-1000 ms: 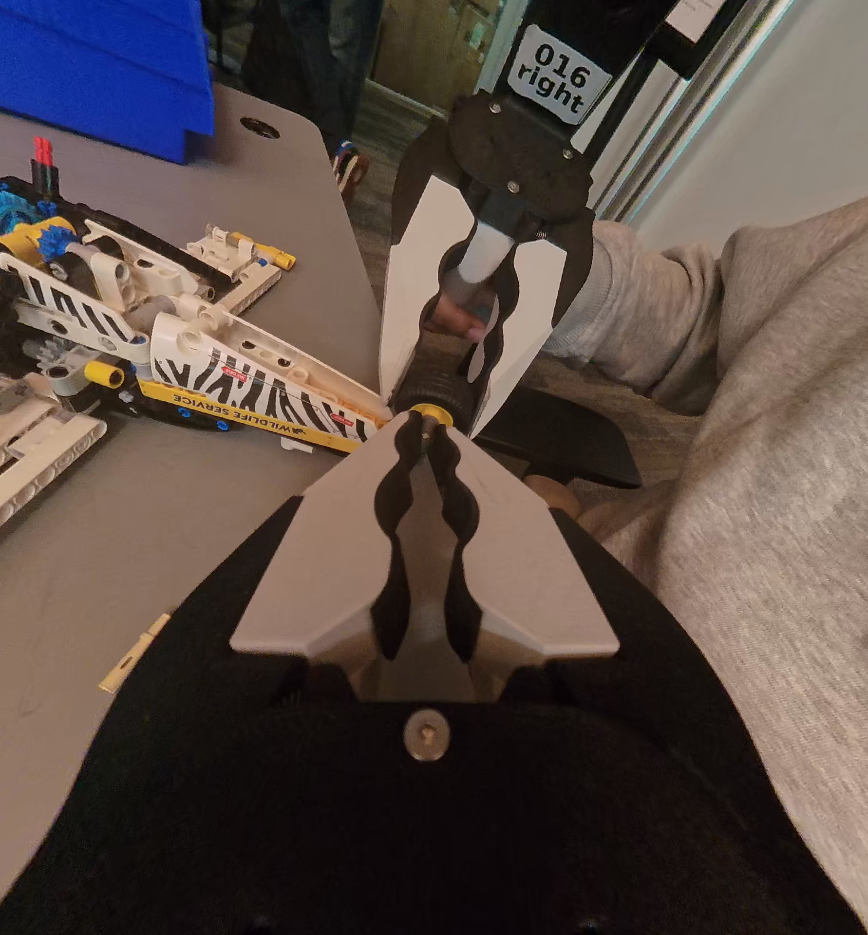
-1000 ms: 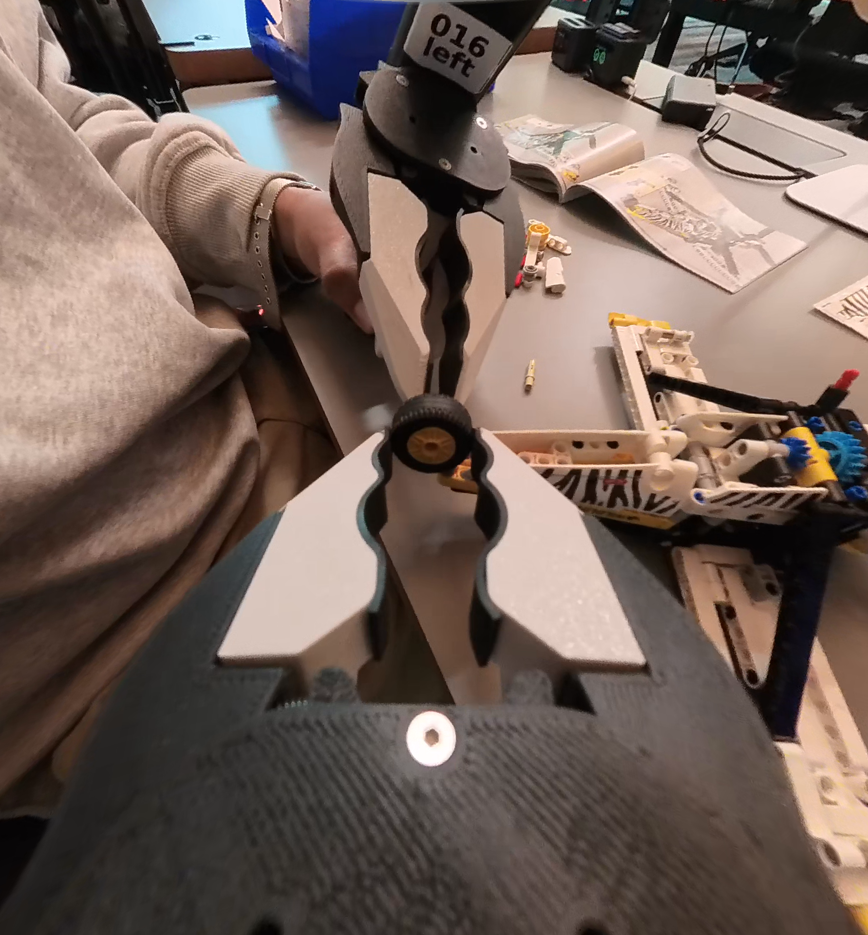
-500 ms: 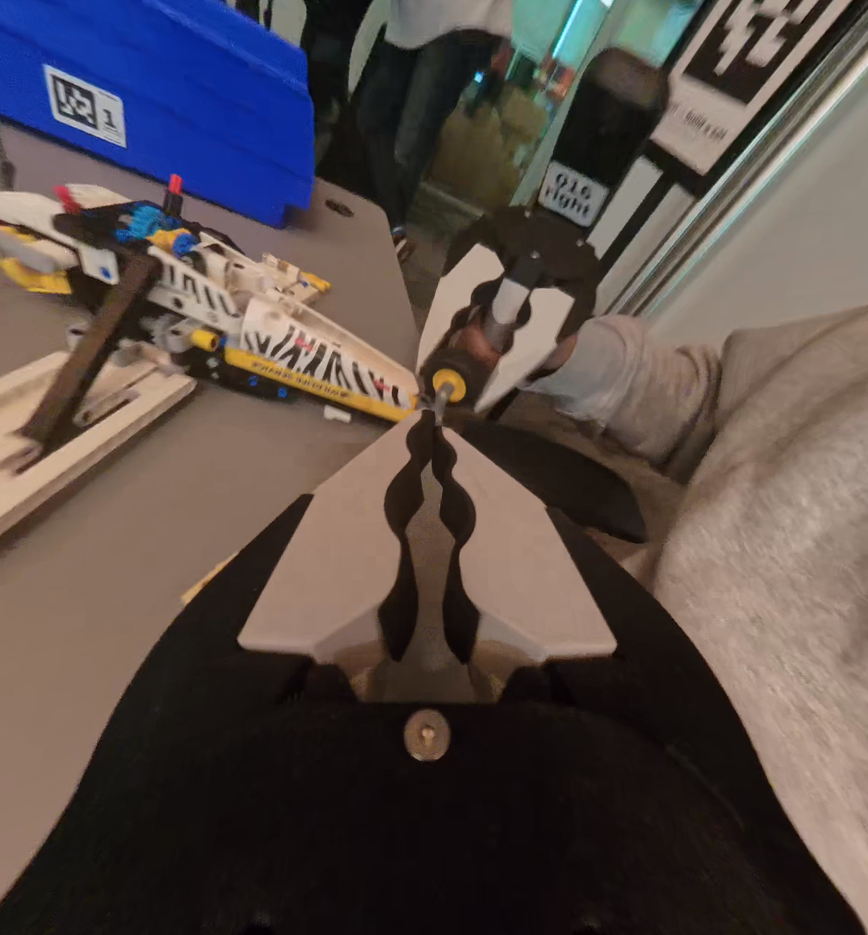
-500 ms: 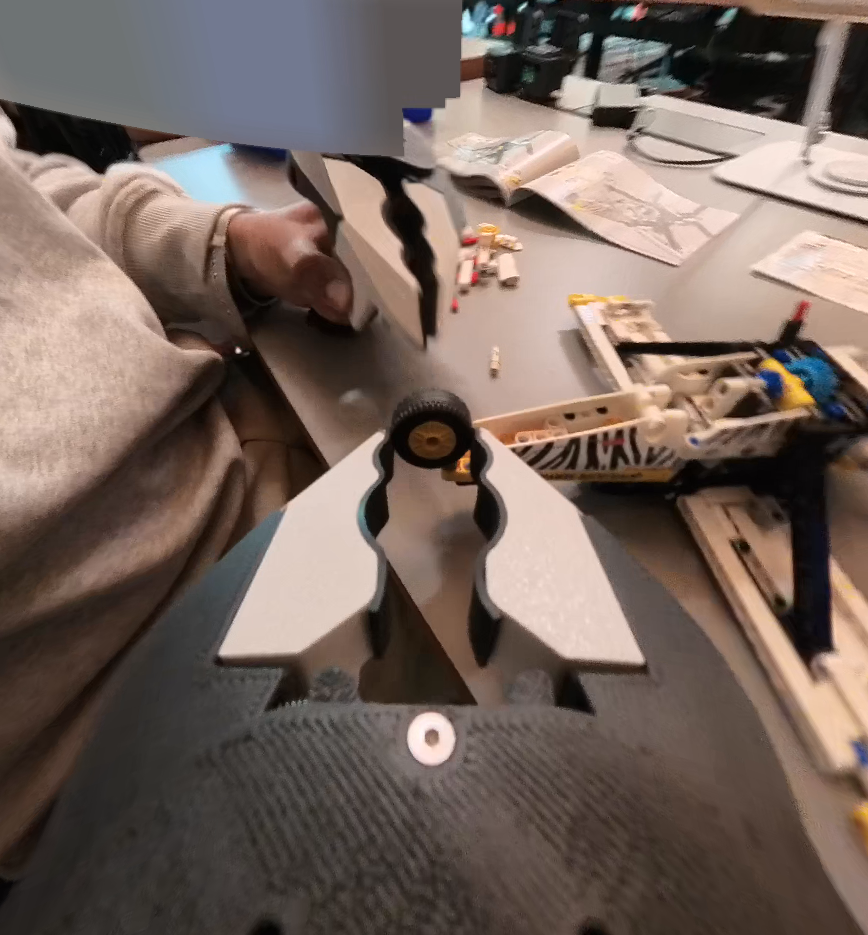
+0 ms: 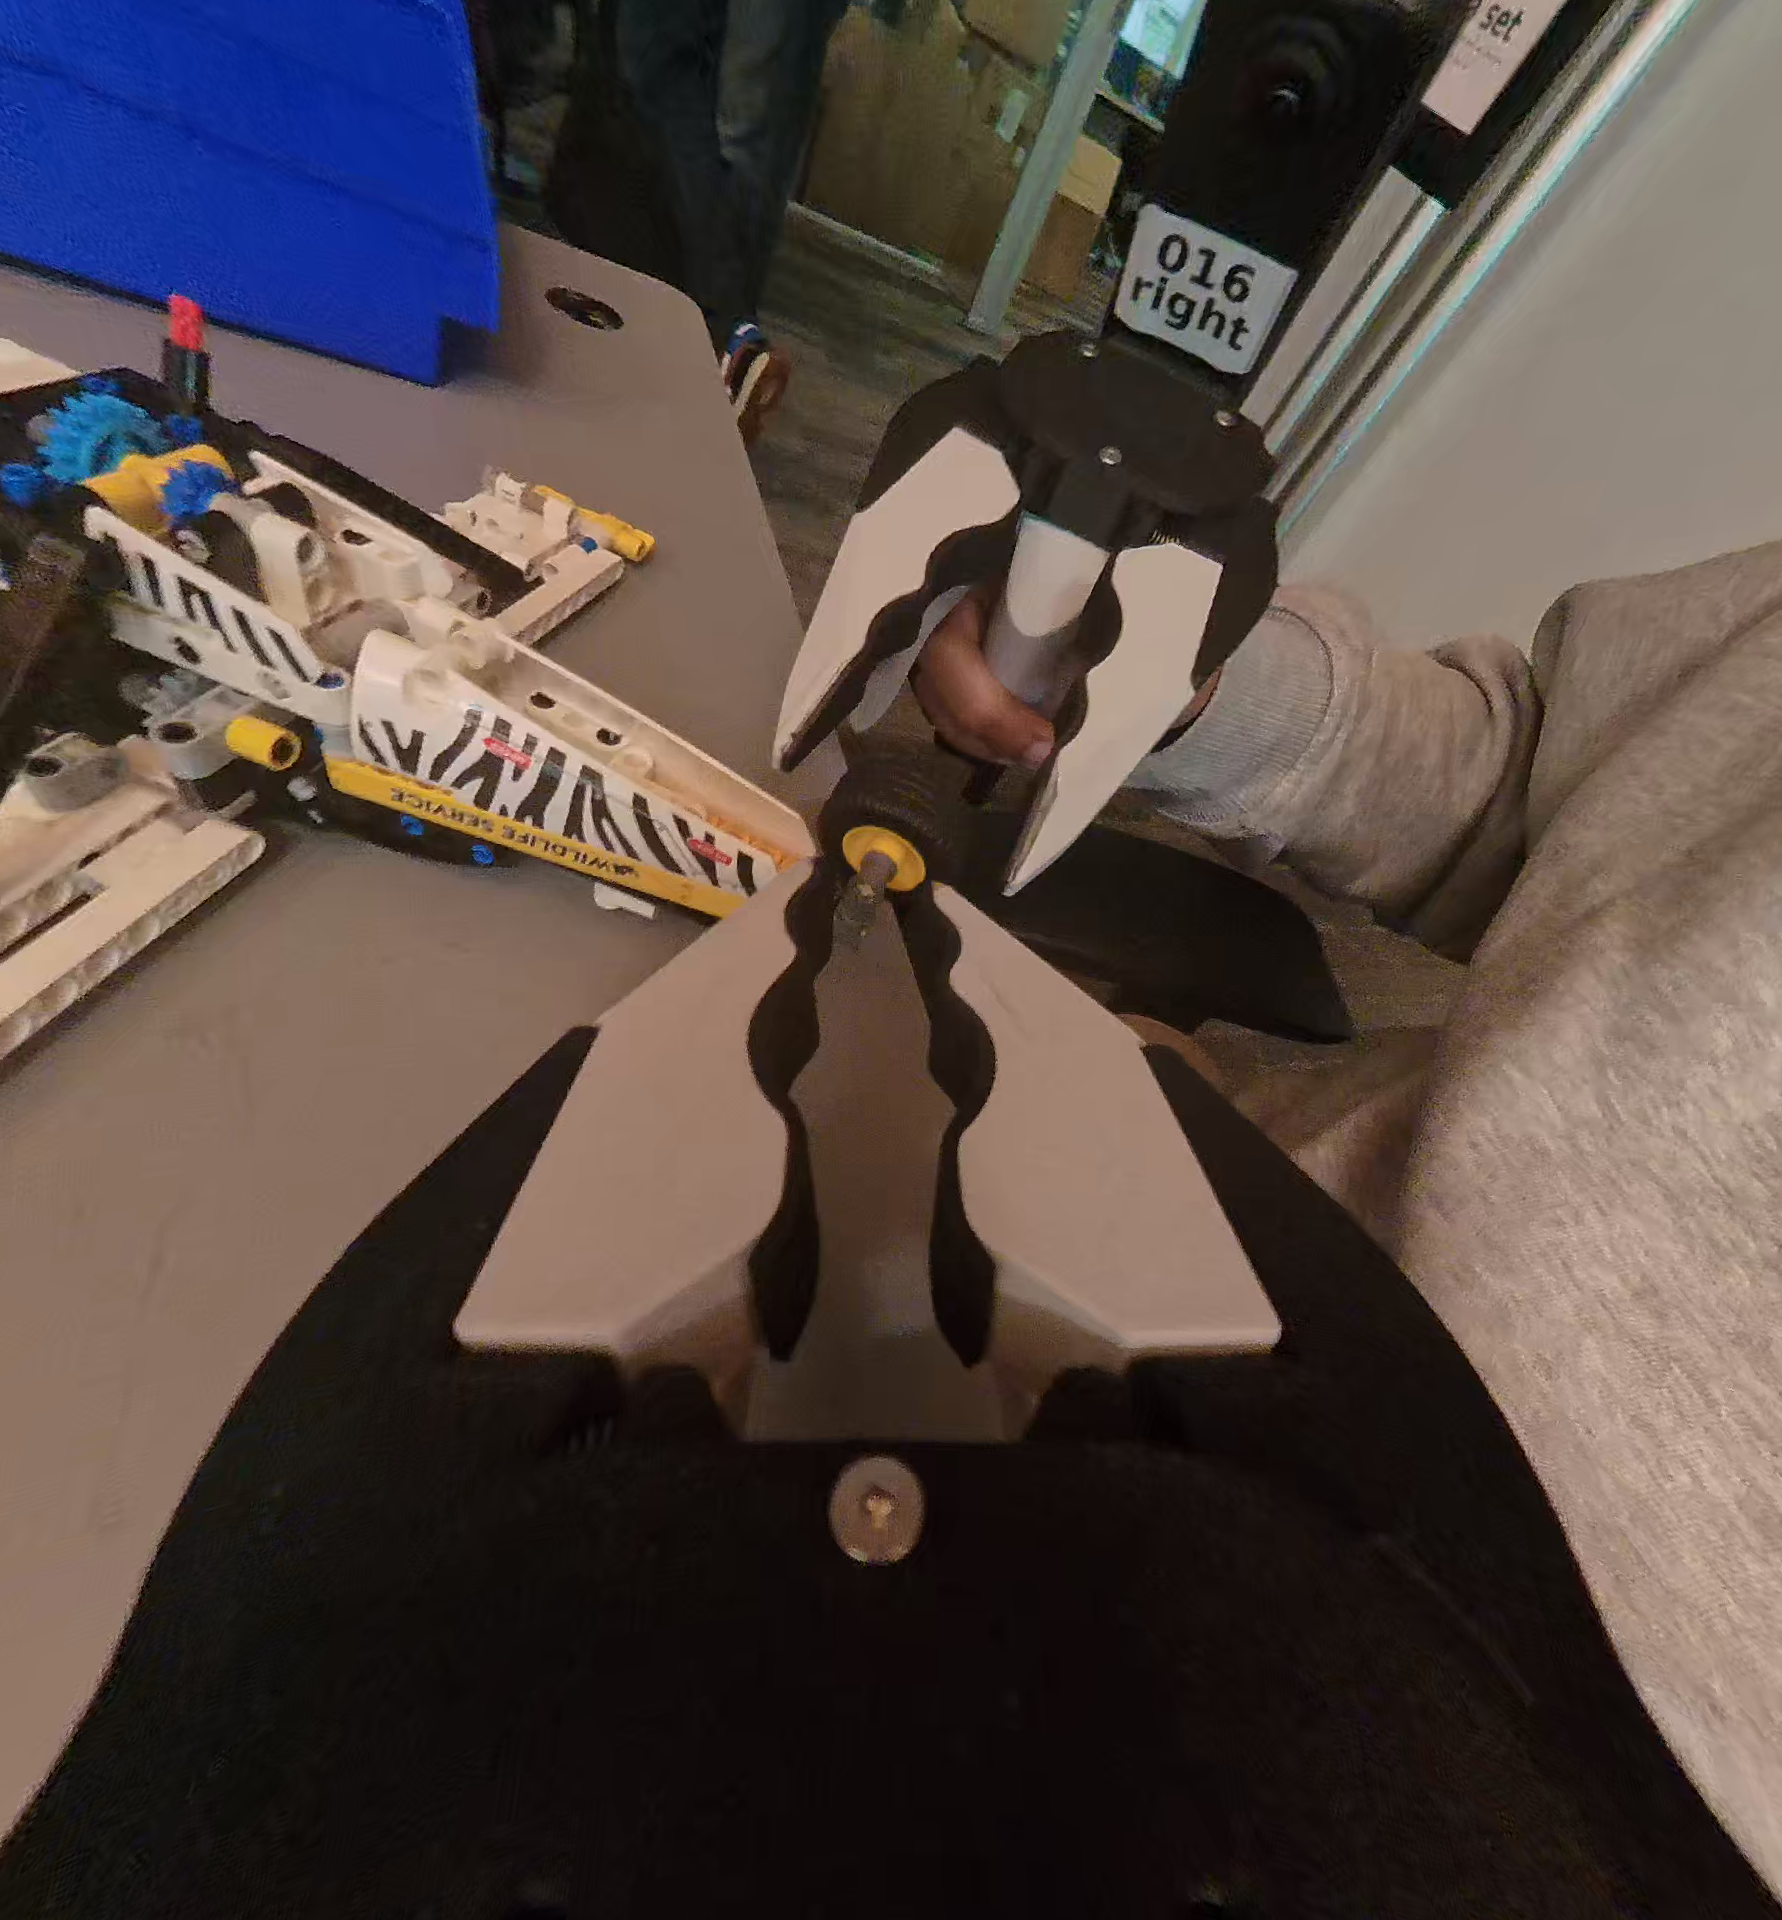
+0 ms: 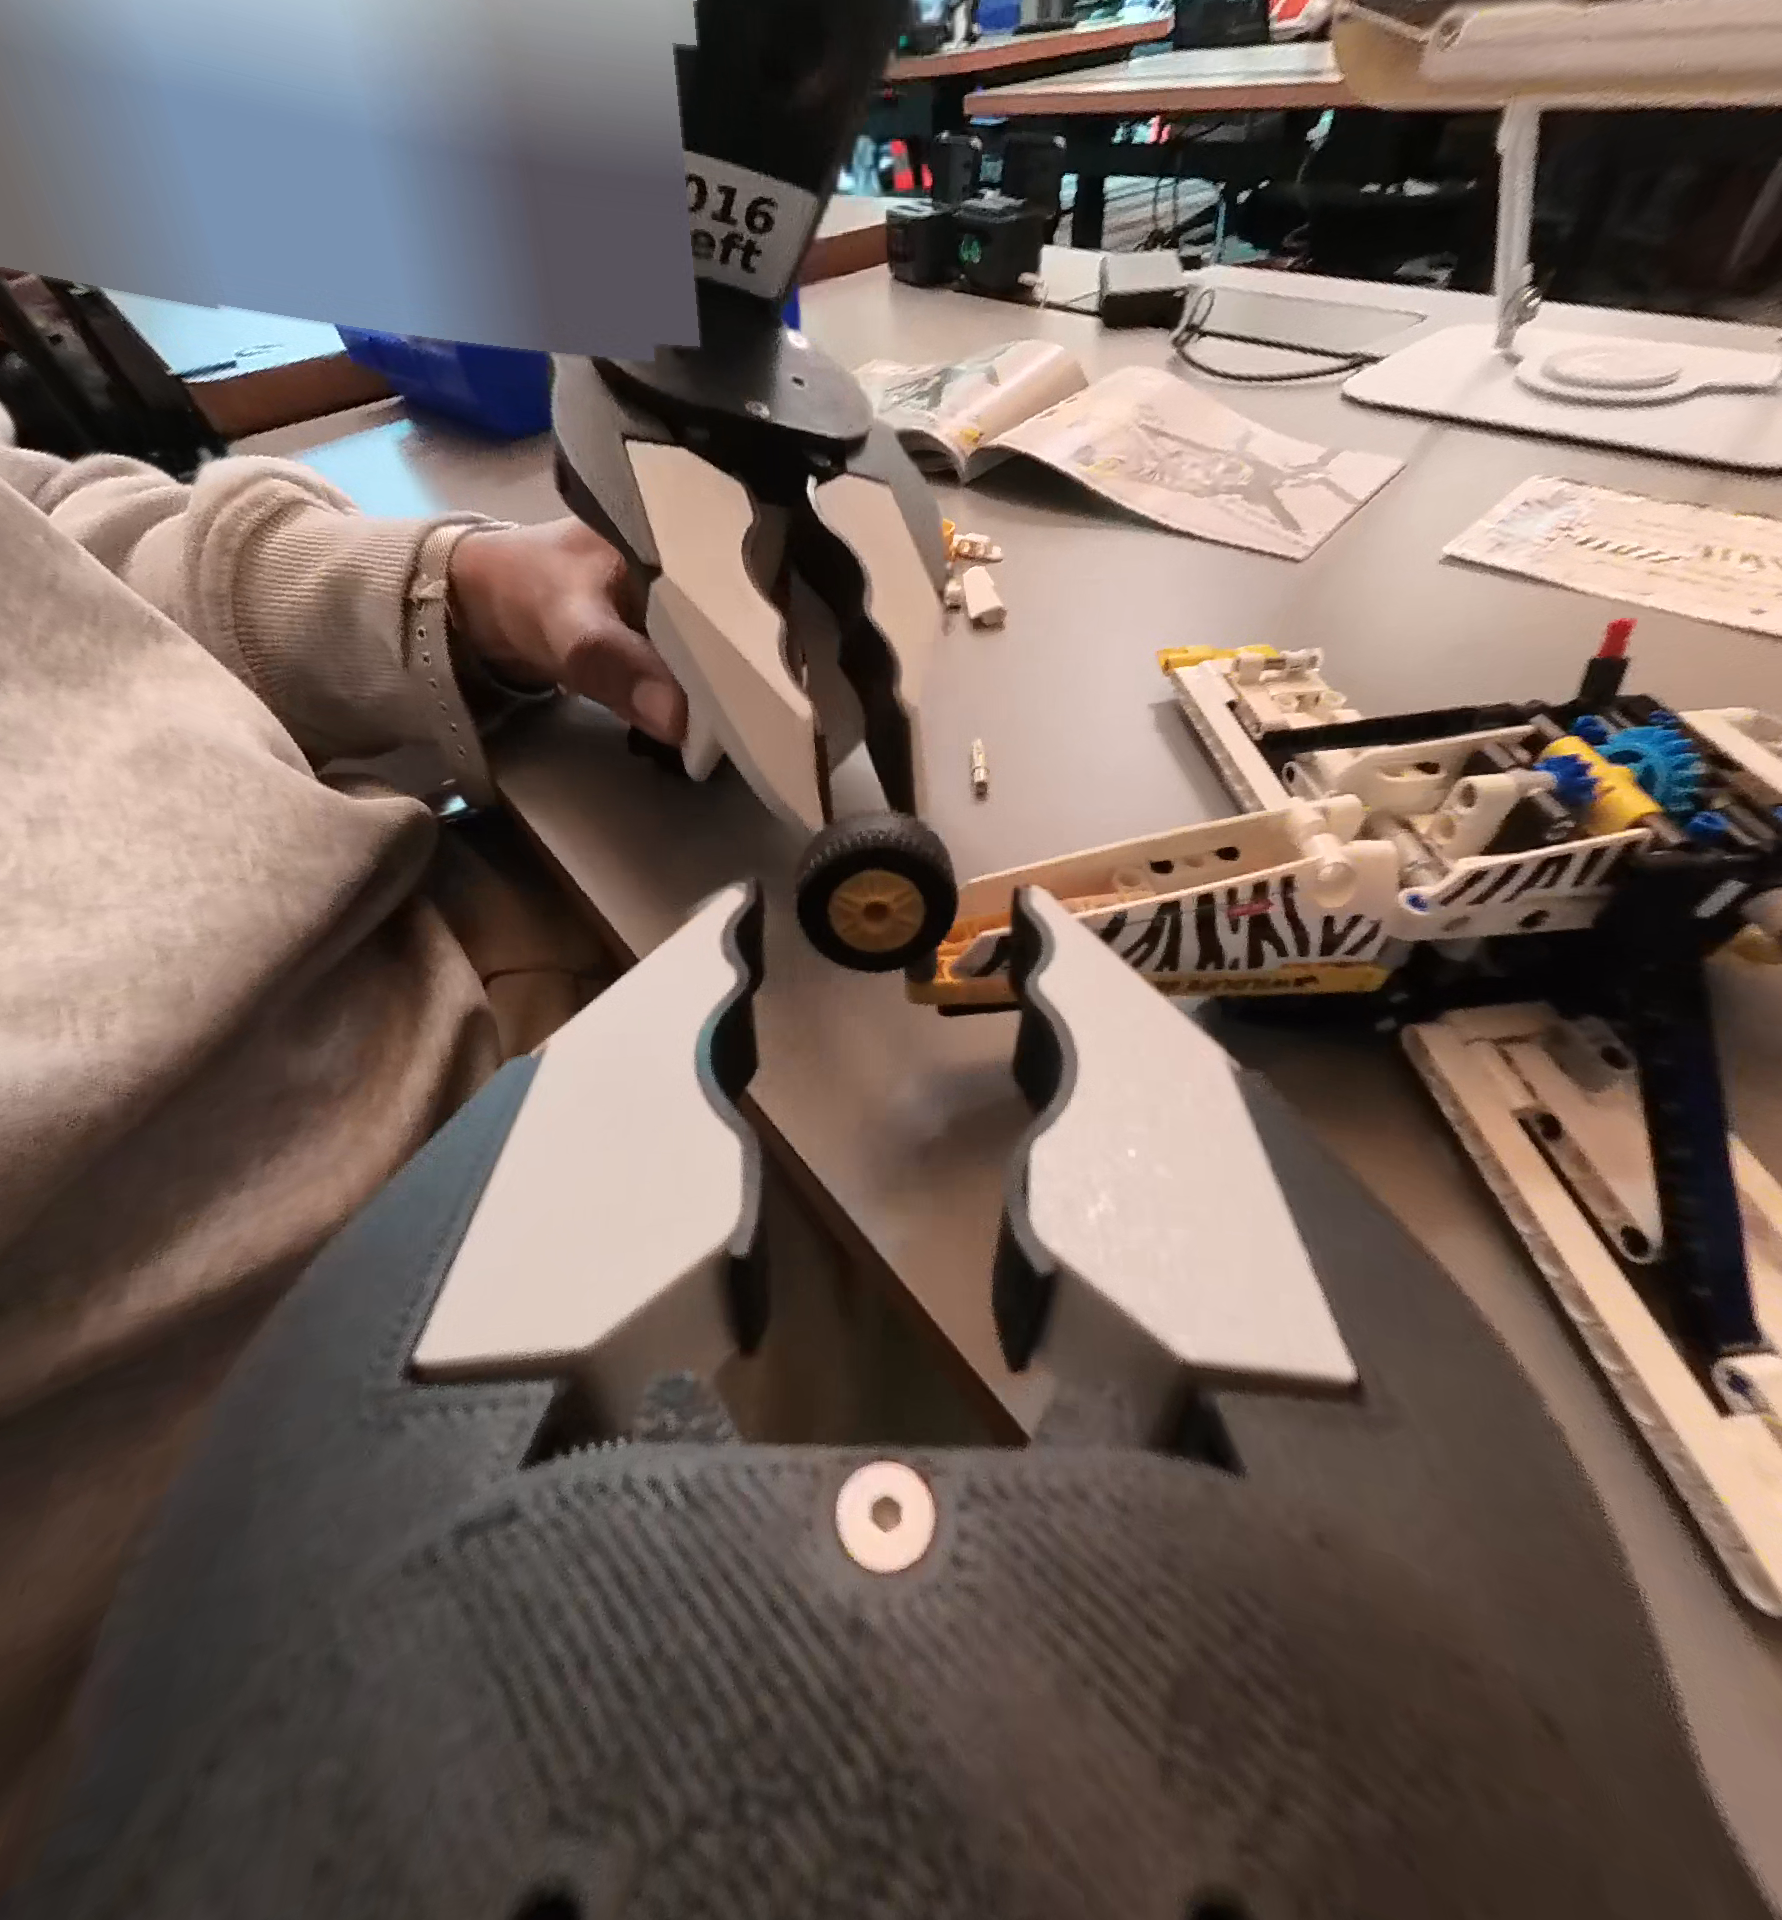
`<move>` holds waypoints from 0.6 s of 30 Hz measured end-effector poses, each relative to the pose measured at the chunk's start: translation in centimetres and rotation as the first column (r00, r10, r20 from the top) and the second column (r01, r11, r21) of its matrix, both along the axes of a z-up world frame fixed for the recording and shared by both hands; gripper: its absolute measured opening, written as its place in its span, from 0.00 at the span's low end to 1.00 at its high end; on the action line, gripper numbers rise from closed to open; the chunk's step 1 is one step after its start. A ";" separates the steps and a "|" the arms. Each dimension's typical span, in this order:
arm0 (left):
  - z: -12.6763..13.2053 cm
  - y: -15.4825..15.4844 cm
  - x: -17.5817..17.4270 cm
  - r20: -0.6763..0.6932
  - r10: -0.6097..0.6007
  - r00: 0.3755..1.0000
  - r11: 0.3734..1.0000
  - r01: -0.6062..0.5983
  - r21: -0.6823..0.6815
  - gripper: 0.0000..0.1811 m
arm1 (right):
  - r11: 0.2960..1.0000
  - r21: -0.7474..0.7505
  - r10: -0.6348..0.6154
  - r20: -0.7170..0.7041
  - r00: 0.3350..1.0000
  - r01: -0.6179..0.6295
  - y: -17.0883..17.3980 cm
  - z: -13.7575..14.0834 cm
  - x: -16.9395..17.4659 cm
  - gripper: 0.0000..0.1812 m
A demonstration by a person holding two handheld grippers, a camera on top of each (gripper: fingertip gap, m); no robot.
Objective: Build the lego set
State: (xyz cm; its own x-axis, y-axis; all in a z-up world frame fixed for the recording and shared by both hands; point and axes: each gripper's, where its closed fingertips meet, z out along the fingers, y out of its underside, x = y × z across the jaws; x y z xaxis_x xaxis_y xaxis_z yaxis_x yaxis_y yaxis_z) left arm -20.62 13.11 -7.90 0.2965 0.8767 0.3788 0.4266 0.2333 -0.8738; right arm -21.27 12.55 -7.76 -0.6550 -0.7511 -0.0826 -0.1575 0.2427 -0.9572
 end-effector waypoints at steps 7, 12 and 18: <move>-0.2 0.5 -0.7 0.017 -0.034 0.999 0.999 0.034 0.012 0.03 | 0.996 -0.076 -0.042 -0.059 0.997 0.038 -0.1 0.1 0.0 0.23; -0.1 0.6 -0.6 0.012 -0.047 0.999 0.999 0.047 0.021 0.02 | 0.997 -0.083 0.001 -0.026 1.000 -0.003 -0.1 0.0 0.5 0.17; 0.1 0.0 -0.6 -0.013 0.014 1.000 1.000 -0.014 -0.012 0.03 | 0.993 -0.121 0.022 0.046 0.999 -0.016 -0.5 0.3 0.4 0.17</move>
State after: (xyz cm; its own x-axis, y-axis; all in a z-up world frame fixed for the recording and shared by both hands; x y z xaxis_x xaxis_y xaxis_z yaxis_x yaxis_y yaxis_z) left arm -21.20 13.13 -7.77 0.2886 0.8855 0.3641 0.4122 0.2284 -0.8820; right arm -20.87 12.04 -7.41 -0.6378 -0.7699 -0.0216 -0.1146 0.1226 -0.9858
